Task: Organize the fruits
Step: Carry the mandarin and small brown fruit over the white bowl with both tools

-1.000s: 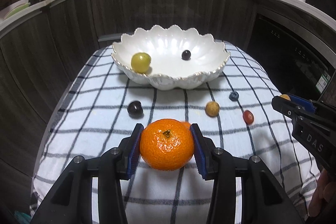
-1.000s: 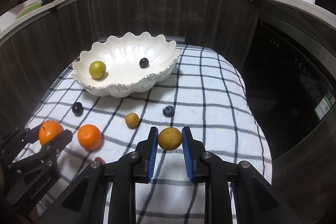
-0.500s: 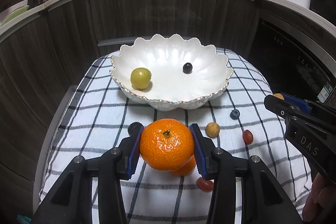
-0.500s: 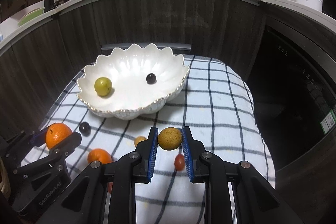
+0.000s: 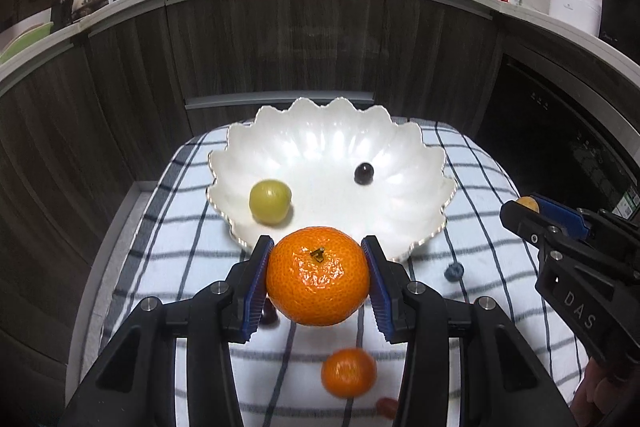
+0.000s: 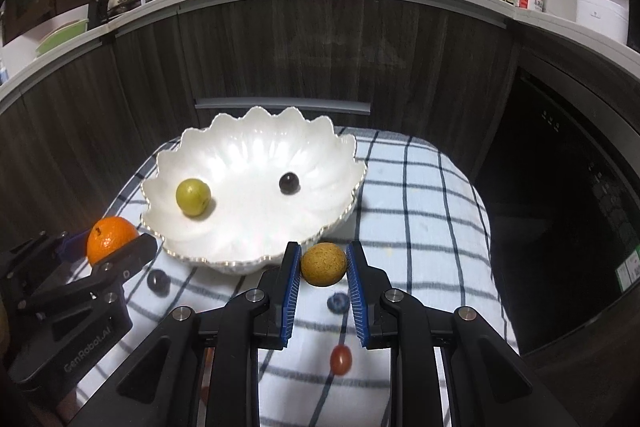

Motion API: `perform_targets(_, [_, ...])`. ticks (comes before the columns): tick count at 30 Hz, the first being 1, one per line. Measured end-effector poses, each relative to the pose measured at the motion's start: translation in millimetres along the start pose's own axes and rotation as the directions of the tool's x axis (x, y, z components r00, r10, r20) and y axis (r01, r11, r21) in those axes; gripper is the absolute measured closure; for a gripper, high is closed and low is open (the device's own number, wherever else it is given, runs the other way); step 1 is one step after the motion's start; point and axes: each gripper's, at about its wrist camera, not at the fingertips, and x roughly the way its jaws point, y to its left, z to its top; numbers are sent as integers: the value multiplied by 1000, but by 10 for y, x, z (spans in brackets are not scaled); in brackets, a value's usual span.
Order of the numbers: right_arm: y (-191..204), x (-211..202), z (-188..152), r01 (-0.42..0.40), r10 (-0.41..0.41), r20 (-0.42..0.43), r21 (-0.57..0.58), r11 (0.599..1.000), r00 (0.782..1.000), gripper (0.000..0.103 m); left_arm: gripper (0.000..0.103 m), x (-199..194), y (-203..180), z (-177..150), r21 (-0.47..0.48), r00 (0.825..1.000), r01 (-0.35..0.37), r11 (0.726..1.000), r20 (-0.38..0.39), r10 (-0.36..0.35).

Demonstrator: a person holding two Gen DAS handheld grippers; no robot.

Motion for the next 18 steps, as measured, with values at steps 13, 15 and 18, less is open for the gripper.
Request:
perform_targets(13, [77, 194, 334, -9, 10, 42, -35, 999, 999, 78, 59, 167, 81, 332, -6, 1000, -5, 1000, 24, 5])
perform_targets(15, [89, 230, 373, -9, 11, 47, -37, 999, 999, 78, 59, 212, 93, 381, -5, 1000, -2, 1000, 27, 2])
perform_targets(18, [104, 295, 443, -12, 15, 51, -43, 999, 999, 78, 59, 283, 116, 445, -12, 1000, 16, 1000, 25, -16])
